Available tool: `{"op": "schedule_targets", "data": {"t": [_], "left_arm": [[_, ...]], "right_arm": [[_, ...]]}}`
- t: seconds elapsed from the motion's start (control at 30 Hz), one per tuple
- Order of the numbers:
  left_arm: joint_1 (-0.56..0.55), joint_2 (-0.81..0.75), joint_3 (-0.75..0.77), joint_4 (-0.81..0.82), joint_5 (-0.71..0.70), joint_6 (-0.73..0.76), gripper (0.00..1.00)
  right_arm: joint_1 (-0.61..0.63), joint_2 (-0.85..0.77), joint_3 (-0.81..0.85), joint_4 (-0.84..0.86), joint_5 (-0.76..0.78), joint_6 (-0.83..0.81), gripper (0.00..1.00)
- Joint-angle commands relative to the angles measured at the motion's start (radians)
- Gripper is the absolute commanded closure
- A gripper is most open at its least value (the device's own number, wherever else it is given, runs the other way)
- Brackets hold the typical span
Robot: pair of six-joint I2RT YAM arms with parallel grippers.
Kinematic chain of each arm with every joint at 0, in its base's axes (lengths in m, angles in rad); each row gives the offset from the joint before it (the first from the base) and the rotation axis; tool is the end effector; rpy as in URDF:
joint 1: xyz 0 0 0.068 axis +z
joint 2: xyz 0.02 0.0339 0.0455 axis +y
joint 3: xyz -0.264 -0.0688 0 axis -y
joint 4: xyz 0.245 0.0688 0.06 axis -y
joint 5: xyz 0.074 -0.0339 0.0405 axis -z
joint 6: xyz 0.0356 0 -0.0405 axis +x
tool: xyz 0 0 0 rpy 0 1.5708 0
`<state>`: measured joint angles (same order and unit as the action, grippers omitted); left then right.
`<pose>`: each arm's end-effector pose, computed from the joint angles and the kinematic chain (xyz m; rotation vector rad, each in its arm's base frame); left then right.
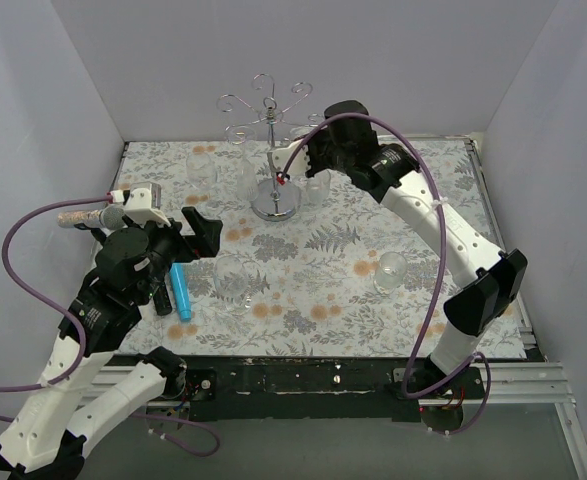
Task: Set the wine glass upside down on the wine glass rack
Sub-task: Turn the wine glass upside down at the wine rack.
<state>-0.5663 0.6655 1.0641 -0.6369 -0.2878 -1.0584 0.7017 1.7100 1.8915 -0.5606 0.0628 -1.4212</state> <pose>0.1066 -0.0558 0.4014 -0.6655 1.7707 -0.8853 0.2982 0.2491 0.4376 -1.7141 1.0058 -0.5327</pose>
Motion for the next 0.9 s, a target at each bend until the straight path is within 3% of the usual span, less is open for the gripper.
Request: {"op": "schedule_targets", "data": {"t": [0.0,0.87], "left_arm": [[-0.001,-0.01,-0.007,-0.01,-0.013,0.008,0.02],[-0.001,-0.038,-0.015,-0.024,-0.01,-0.005,0.02]], "right_arm": [[0.001,0.005,0.075,0.154,0.035,-0.016,0.99],[0.036,0.048,0.118,0.163,-0.035,0.074,0.99]]}}
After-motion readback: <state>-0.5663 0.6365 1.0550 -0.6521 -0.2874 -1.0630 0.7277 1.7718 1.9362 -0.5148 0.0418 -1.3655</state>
